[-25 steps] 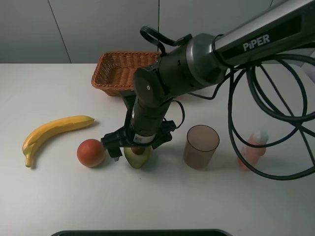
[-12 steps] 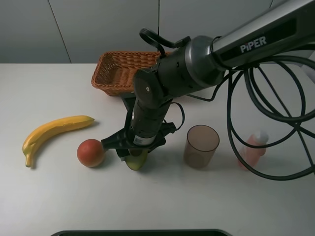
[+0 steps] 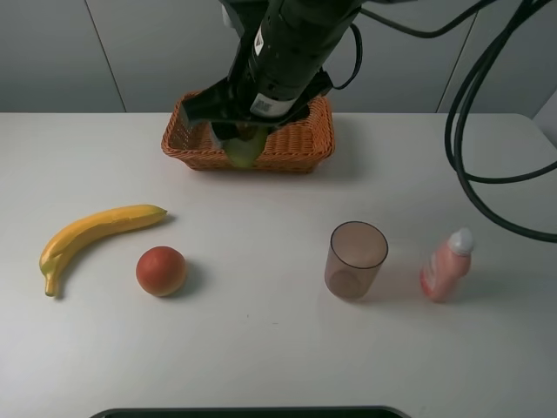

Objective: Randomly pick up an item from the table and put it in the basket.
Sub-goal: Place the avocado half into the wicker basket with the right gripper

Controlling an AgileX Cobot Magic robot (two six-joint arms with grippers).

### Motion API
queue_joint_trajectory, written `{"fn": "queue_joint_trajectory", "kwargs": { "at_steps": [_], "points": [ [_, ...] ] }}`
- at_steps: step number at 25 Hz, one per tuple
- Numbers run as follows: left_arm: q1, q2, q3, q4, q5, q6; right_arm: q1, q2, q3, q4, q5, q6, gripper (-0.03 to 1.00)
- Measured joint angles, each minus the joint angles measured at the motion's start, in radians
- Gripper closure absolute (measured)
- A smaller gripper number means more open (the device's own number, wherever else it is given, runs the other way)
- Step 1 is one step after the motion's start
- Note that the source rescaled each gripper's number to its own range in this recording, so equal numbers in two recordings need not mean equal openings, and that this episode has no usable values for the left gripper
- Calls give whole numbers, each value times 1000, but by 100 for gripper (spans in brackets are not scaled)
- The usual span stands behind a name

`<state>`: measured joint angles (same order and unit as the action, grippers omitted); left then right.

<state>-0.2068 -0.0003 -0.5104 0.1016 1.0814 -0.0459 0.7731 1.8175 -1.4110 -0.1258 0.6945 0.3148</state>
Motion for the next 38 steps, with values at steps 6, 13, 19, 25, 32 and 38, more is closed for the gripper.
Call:
{"fn": "queue_joint_trajectory", "kwargs": {
  "at_steps": [6,13,19,25,32,38],
  "points": [
    [0,0,0,0,0,0,-132,97,-141,-108,-118,-68,97],
    [0,0,0,0,0,0,-194,295,-242,-122,-189,-72,97],
    [0,0,0,0,0,0,-215,426,-266,-122,-194,-72,97],
    [0,0,0,0,0,0,-215,432,-270,-107,-190,-72,97],
    [0,0,0,0,0,0,-215,373,-270,-93,-178,-91,0],
    [0,0,0,0,0,0,-215,223,-270,-92,-52,-127,-2]
  ]
}}
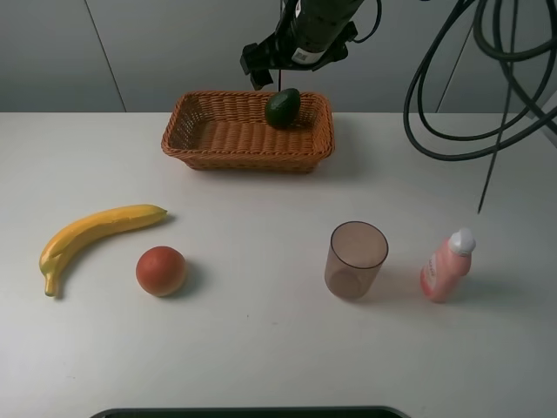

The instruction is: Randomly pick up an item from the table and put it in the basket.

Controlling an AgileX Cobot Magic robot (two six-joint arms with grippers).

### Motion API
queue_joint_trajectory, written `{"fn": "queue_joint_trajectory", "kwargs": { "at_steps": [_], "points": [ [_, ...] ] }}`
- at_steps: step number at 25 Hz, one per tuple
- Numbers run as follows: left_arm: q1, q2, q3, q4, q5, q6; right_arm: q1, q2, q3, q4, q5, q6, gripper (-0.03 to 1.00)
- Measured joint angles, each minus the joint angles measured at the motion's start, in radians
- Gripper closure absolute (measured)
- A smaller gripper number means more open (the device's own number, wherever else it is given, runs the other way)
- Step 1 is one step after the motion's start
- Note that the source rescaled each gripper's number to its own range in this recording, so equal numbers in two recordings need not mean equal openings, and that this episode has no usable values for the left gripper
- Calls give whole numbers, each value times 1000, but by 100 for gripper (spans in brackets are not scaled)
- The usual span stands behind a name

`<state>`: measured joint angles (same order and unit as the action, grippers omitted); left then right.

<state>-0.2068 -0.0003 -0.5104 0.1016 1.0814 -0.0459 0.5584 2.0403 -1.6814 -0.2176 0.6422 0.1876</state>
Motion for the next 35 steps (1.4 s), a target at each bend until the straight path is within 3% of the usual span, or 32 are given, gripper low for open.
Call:
{"fn": "queue_joint_trajectory", "kwargs": {
  "at_steps": [6,11,13,21,29,35],
  "points": [
    [0,0,0,0,0,0,0,-318,0,-2,225,-92,-2],
    [0,0,0,0,0,0,0,-638,-2,-4,497,-210,-2],
    [0,0,0,0,0,0,0,-751,4,-4,548,-254,-2],
    [0,0,0,0,0,0,0,-1235,262,20,574,-303,-2],
    [0,0,0,0,0,0,0,-1731,792,218,553,-308,-2],
    [0,0,0,0,0,0,0,-2015,1075,236,503,-304,-2]
  ]
}}
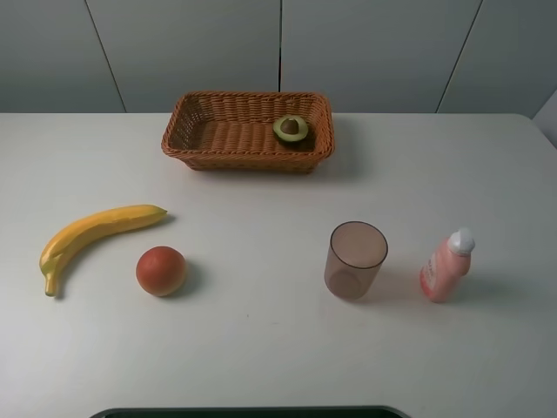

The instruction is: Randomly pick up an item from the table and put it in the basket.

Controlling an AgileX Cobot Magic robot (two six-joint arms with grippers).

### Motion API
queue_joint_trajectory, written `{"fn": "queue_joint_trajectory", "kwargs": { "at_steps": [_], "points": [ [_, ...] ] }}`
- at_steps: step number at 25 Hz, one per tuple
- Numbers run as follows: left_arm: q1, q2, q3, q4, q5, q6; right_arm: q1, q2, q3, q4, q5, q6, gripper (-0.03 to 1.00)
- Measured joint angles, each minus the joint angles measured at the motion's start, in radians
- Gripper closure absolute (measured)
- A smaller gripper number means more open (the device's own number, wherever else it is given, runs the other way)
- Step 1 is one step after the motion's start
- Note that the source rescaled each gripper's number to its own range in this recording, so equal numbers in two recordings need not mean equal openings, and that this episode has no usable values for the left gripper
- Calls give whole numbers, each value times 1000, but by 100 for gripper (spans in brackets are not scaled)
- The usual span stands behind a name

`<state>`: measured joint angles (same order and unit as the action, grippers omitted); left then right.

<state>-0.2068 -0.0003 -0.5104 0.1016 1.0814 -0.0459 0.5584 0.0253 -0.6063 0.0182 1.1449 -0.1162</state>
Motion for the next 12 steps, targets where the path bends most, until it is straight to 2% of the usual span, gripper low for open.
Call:
{"fn": "queue_joint_trajectory", "kwargs": {
  "at_steps": [5,12],
  "points": [
    [0,0,0,0,0,0,0,-22,82,35,-17,0,-3],
    [0,0,0,0,0,0,0,-27,92,41,-43,30,-3]
  ]
}}
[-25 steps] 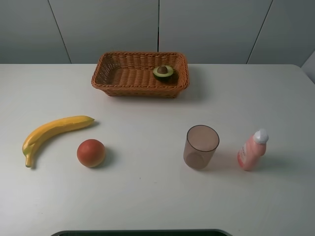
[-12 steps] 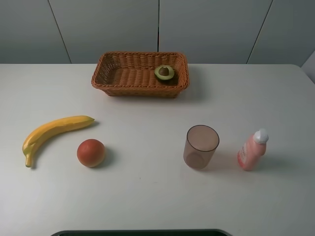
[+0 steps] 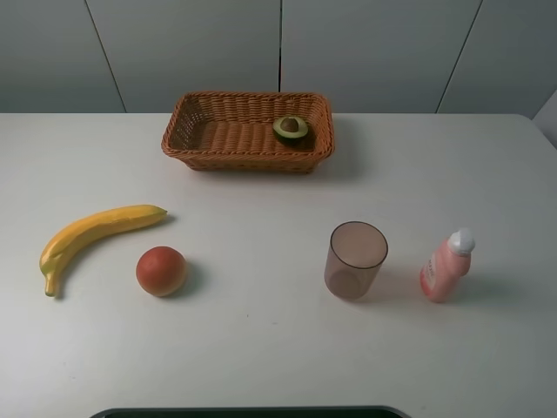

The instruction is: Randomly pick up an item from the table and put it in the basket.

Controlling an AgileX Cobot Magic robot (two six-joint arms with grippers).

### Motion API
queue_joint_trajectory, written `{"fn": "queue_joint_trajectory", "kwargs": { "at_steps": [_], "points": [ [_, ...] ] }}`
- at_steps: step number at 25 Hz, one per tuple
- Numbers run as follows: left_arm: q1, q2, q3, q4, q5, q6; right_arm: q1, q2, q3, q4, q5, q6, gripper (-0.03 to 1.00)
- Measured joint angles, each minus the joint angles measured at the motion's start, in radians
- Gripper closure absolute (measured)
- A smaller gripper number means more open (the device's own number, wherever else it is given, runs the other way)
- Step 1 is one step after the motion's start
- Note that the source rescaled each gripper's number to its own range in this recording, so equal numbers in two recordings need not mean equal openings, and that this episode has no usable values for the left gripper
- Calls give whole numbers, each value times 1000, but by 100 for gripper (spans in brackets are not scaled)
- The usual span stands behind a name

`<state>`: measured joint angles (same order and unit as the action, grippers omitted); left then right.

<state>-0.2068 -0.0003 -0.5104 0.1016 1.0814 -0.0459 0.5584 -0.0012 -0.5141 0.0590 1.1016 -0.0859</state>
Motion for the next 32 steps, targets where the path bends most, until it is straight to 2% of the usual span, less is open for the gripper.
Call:
{"fn": "queue_joint_trajectory", "kwargs": {
  "at_steps": [9,12,18,21,25,32],
  "points": [
    [0,0,0,0,0,0,-6,0,0,-24,-2,25,-3],
    [0,0,0,0,0,0,-93,0,0,-31,-4,34,-3],
    [0,0,0,0,0,0,-426,0,0,-35,-4,40,-3],
    [0,0,0,0,0,0,-543,0,0,-3,-4,15,-3],
    [0,0,0,0,0,0,-619,0,0,11,-4,-2,-3],
    [0,0,0,0,0,0,-631,0,0,11,-4,-6,-3]
  ]
}}
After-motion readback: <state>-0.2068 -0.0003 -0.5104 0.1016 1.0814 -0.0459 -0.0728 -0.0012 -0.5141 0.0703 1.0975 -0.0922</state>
